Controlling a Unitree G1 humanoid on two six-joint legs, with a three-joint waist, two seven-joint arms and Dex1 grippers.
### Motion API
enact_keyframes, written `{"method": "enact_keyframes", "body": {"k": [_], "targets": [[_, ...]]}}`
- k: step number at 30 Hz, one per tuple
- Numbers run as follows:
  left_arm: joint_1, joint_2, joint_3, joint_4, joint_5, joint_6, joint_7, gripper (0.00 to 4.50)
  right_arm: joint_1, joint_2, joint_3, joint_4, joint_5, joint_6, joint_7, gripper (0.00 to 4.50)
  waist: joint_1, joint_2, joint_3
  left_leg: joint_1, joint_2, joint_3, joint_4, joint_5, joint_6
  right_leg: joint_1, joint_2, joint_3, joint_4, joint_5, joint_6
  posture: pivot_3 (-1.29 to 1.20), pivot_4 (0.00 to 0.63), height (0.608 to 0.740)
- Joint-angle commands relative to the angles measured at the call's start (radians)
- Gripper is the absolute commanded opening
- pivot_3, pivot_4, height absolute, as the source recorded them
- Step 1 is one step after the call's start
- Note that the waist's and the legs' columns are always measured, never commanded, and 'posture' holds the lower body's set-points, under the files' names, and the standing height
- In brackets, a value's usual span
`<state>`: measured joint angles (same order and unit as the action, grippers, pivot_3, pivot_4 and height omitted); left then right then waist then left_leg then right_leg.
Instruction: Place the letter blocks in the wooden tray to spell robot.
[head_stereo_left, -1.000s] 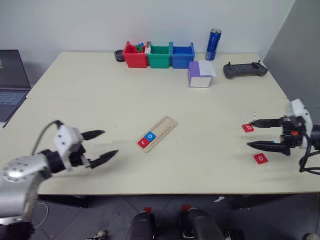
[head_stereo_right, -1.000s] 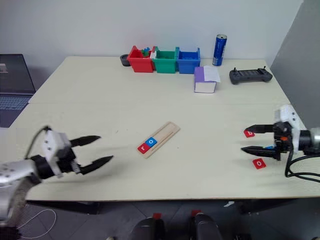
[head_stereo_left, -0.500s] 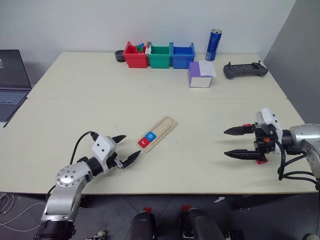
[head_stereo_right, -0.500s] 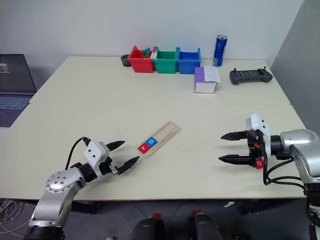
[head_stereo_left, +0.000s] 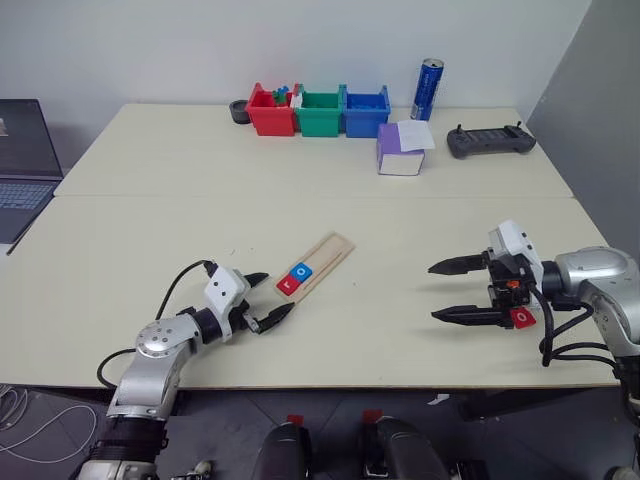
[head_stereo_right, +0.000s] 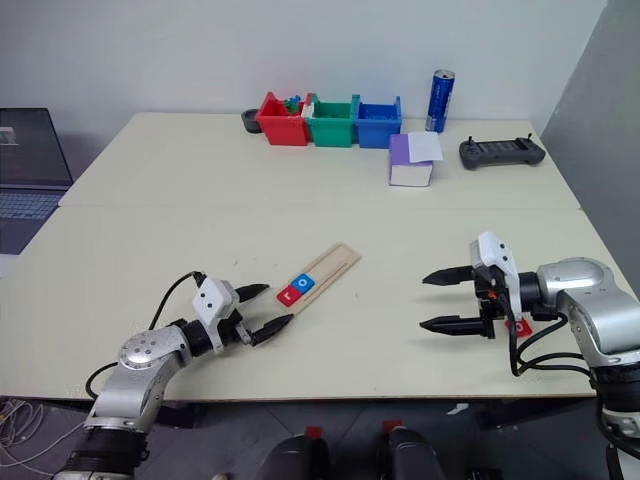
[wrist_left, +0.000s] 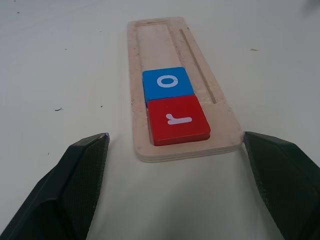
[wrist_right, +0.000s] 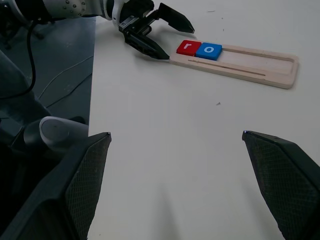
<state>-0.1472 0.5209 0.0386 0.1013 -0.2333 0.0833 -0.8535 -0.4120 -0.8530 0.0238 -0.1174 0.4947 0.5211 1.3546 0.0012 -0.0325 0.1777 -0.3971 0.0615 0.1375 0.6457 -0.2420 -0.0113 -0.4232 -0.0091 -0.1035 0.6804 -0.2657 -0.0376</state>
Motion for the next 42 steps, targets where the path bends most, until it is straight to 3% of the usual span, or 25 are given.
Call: {"method": "enact_keyframes", "body": {"k": [1,17,27,34,42], "targets": [[-0.027,-0.007,-0.034,0.021,0.037,0.000,0.020,4.50,0.000,-0.003,-0.018,-0.030,0.022,0.005,-0.004,4.46,0.001,0.000,0.000,0.000,0.000,0.000,0.000,0.000,0.000,0.000,0.000,0.000,0.000,0.000,0.000,0.00,0.150,0.740],[-0.056,-0.001,-0.068,-0.022,0.107,0.076,0.127,4.50,0.020,0.009,-0.020,-0.048,0.025,0.005,-0.025,4.46,0.003,0.000,-0.001,0.003,0.000,0.000,0.000,0.000,0.000,0.003,0.000,0.000,0.000,0.000,0.001,0.00,0.150,0.740],[0.069,-0.060,-0.028,-0.291,0.063,0.271,0.281,4.50,0.043,0.017,-0.021,-0.063,0.027,0.002,-0.035,4.46,-0.001,-0.001,-0.001,0.003,0.000,0.000,0.000,0.000,0.000,0.003,0.000,0.001,0.000,0.000,0.001,0.00,0.150,0.740],[0.047,-0.111,-0.018,-0.271,0.100,0.307,0.400,4.50,0.028,0.032,-0.008,-0.048,0.016,-0.006,-0.028,4.46,0.002,-0.001,-0.001,0.003,0.000,-0.001,0.000,0.000,0.000,0.003,0.000,0.000,0.000,0.000,0.001,0.00,0.150,0.740],[0.039,-0.150,-0.029,-0.299,0.074,0.354,0.407,4.50,0.023,0.037,-0.008,-0.046,0.014,-0.004,-0.026,4.46,0.002,-0.001,-0.001,0.002,0.000,0.000,0.000,0.000,0.000,0.003,0.000,0.001,0.000,0.000,0.001,0.00,0.150,0.740]]}}
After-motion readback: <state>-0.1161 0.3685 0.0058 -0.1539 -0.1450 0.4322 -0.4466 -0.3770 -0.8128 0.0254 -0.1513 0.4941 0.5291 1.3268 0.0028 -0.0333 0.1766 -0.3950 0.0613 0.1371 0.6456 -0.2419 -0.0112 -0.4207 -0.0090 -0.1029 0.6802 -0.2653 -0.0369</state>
